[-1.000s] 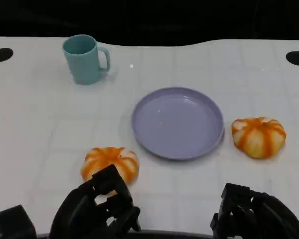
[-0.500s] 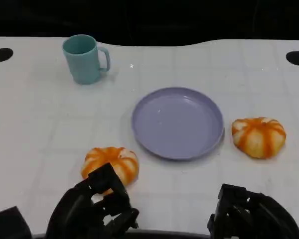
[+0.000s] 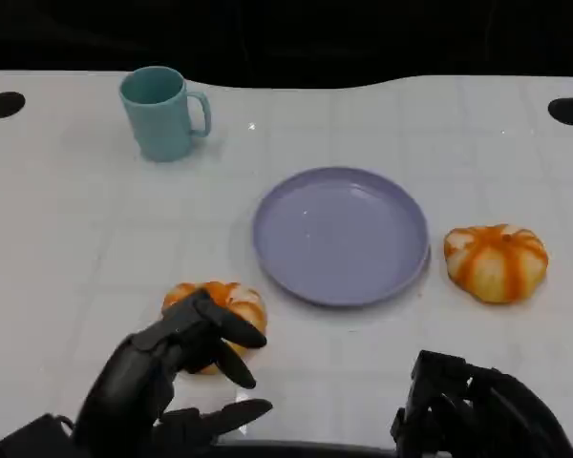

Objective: Grasp the bread from the table and place it into the plate.

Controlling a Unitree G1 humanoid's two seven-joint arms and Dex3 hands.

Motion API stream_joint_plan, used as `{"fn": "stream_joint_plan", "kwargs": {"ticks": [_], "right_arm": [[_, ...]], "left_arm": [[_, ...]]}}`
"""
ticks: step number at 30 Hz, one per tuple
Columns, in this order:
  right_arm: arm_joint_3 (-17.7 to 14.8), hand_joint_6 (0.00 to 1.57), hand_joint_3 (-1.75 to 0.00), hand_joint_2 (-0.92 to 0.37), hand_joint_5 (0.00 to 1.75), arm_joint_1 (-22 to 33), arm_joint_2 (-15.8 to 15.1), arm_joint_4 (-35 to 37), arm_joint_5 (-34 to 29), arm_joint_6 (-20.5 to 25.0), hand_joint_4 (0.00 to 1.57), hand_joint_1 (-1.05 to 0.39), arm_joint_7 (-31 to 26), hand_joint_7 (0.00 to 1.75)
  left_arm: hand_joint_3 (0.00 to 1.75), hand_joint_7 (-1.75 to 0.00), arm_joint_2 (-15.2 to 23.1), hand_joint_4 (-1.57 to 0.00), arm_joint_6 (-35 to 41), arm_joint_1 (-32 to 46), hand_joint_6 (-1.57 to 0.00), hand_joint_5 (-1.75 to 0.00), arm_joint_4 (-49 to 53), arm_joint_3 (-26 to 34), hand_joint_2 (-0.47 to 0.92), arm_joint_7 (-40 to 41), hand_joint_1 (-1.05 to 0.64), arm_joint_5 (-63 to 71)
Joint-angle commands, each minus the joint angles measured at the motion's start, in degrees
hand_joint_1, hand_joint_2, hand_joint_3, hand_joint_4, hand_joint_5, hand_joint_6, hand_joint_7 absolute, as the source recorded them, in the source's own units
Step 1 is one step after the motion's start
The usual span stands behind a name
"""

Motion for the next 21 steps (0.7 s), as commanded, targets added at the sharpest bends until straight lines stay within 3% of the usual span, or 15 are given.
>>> {"fn": "stream_joint_plan", "kwargs": {"ticks": [1,4,8,12,21], "right_arm": [[-0.1,0.79,-0.28,-0.92,1.56,-0.3,-0.2,0.3,-0.3,-0.8,0.86,-0.68,-0.1,1.31],[-0.1,0.79,-0.28,-0.92,1.56,-0.4,-0.1,0.4,0.0,-0.5,0.85,-0.67,0.0,1.31],[-0.1,0.79,-0.28,-0.92,1.56,-0.4,-0.2,0.1,-0.1,-0.2,0.85,-0.67,-0.2,1.31],[0.0,0.79,-0.27,-0.92,1.56,-0.2,-0.5,-0.6,-0.5,0.1,0.85,-0.69,-0.7,1.31],[-0.1,0.79,-0.27,-0.92,1.56,-0.1,-0.5,-0.7,-0.1,0.6,0.86,-0.67,-0.8,1.31]], "left_arm": [[0.00,-0.42,3.1,-0.40,-0.1,-0.1,-0.52,-1.08,-4.3,0.8,0.89,5.3,-0.41,8.3],[0.00,-0.17,4.7,-0.33,3.2,0.1,-0.56,-0.90,-9.0,0.9,0.87,8.1,-0.43,14.6],[0.00,-0.02,7.4,-0.29,7.8,-0.1,-0.51,-0.67,-15.1,0.8,0.89,10.1,-0.49,22.8],[0.00,0.00,10.0,-0.32,12.6,-0.8,-0.42,-0.43,-20.4,-0.3,0.90,11.0,-0.58,33.5],[0.00,0.00,13.0,-0.29,18.7,-4.0,-0.34,-0.30,-23.3,-5.1,0.86,12.6,-0.57,53.0]]}}
